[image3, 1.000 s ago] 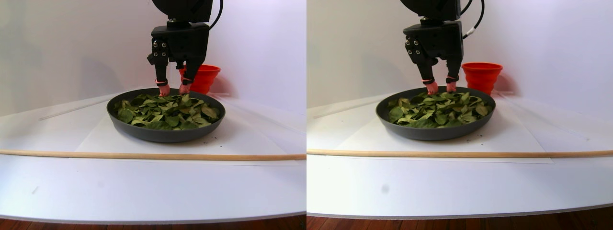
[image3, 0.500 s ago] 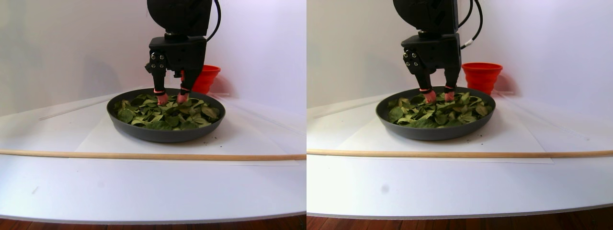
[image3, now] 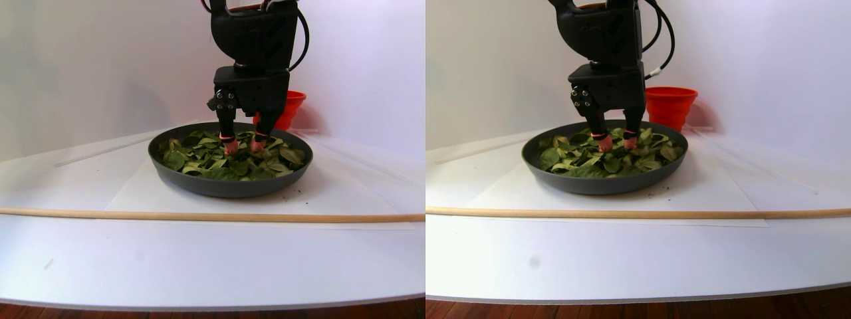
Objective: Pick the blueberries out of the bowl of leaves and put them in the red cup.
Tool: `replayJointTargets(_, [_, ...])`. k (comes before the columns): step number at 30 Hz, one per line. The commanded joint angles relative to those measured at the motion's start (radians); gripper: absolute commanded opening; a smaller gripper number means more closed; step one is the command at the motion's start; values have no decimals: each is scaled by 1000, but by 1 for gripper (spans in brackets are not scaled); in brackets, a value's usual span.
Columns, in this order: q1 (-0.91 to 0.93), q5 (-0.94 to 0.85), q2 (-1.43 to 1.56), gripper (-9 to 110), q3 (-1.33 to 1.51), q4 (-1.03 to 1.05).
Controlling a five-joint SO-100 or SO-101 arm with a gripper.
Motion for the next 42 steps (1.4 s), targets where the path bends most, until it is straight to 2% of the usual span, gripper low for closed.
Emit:
replayJointTargets(1, [18,-5,-2,15,-40,-23])
replayJointTargets(42, [-6,80,-143,15,-135,-124])
